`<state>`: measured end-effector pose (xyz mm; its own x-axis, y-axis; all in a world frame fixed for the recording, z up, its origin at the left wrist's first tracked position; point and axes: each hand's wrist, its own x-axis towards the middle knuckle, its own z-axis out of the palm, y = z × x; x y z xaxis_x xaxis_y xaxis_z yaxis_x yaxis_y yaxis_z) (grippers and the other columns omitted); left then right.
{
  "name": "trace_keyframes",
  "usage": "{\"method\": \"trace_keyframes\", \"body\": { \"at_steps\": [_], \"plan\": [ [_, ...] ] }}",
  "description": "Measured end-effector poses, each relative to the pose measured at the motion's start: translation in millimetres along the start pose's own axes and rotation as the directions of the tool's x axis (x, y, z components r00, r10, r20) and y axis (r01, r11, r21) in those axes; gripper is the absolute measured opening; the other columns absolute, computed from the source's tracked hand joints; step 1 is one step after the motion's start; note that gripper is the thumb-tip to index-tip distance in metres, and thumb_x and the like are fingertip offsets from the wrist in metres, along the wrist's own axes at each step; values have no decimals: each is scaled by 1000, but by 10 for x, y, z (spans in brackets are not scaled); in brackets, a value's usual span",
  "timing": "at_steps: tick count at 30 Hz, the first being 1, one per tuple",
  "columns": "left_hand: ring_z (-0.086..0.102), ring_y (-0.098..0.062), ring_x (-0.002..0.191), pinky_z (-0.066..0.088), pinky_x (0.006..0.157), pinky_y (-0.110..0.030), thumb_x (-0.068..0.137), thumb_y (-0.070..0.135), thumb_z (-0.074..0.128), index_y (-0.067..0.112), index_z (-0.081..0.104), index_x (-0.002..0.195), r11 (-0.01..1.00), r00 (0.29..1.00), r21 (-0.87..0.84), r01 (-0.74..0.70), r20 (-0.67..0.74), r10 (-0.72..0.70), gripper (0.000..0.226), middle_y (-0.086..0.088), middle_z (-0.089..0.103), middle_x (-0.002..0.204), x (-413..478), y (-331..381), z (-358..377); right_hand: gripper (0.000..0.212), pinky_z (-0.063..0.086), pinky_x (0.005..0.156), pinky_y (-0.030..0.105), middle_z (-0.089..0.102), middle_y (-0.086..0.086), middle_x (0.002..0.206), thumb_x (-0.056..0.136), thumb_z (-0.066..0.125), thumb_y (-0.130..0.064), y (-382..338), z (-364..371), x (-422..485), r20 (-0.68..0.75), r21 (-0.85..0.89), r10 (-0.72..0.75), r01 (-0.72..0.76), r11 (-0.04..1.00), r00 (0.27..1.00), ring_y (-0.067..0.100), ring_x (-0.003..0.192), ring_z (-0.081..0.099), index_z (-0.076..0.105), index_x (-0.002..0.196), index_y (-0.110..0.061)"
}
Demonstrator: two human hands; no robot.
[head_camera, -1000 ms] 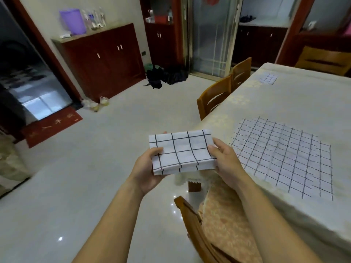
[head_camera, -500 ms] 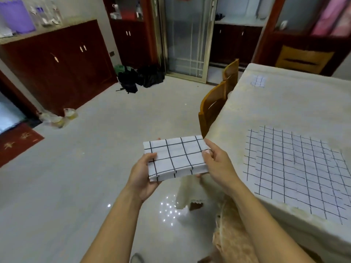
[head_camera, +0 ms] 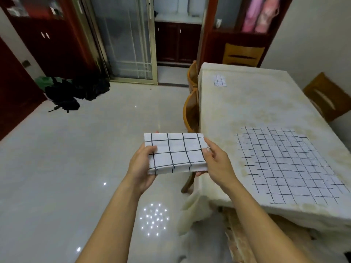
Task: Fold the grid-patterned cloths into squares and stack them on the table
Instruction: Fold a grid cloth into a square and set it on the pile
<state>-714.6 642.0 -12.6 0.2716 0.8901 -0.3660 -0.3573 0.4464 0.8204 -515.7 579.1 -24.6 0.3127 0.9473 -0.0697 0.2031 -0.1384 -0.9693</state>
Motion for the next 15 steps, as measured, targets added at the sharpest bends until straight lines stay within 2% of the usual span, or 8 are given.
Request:
{"method": "trace_keyframes", "body": {
  "at_steps": [2, 5, 7, 10, 11, 13, 15],
  "plan": [
    [70, -20, 102, 57, 67, -32, 98, 8, 39, 31, 61, 132, 999, 1000, 48, 20, 20, -21, 46, -1, 72, 120, 316, 100, 40, 42, 61, 55, 37, 63, -5, 116, 106, 39, -12, 42, 33, 290, -65, 15, 18, -17, 1000, 998, 12, 83, 68, 46, 146, -21],
    [68, -22, 105, 56, 71, -32, 97, 7, 40, 32, 61, 133, 993, 1000, 114, 18, 23, -21, 48, -2, 71, 123, 864, 315, 77, 41, 60, 53, 34, 65, -8, 108, 104, 38, -8, 32, 132, 814, -112, 47, 15, -10, 999, 994, 13, 80, 67, 51, 142, -20],
    [66, -23, 106, 54, 74, -31, 96, 5, 40, 30, 61, 134, 991, 1000, 131, 4, 13, -6, 50, -2, 69, 126, 1210, 511, 135, 40, 59, 52, 27, 64, -4, 111, 104, 38, -6, -11, 209, 1220, -117, 58, 15, -8, 998, 993, 9, 80, 67, 51, 139, -21],
    [66, -21, 102, 54, 69, -28, 96, 4, 39, 30, 59, 136, 985, 1000, 170, -5, 18, 2, 52, 0, 69, 125, 1702, 859, 287, 42, 60, 54, 30, 63, 6, 121, 104, 37, -6, -120, 288, 1849, -119, 97, 28, -16, 995, 992, 11, 85, 69, 50, 141, -22],
    [66, -21, 101, 54, 67, -27, 96, 4, 38, 31, 59, 136, 983, 1000, 182, -11, 25, 6, 52, 0, 69, 125, 1871, 974, 333, 42, 59, 54, 25, 63, 5, 121, 105, 37, -6, -180, 299, 2040, -127, 101, 28, -15, 995, 991, 6, 85, 69, 49, 142, -21],
    [66, -20, 100, 54, 66, -27, 96, 5, 38, 32, 58, 136, 979, 999, 204, -22, 42, 14, 53, -1, 68, 127, 2236, 1182, 417, 42, 50, 53, 7, 59, -1, 119, 105, 36, -6, -293, 310, 2411, -139, 85, 9, 2, 996, 990, -16, 81, 62, 46, 144, -18],
    [66, -20, 99, 54, 67, -28, 96, 6, 39, 32, 57, 137, 977, 999, 213, -20, 45, 11, 52, -2, 68, 128, 2591, 1317, 484, 42, 45, 53, 2, 56, -6, 118, 106, 35, -8, -346, 296, 2751, -153, 90, 14, 0, 996, 988, -21, 84, 59, 44, 145, -19]
  ]
}}
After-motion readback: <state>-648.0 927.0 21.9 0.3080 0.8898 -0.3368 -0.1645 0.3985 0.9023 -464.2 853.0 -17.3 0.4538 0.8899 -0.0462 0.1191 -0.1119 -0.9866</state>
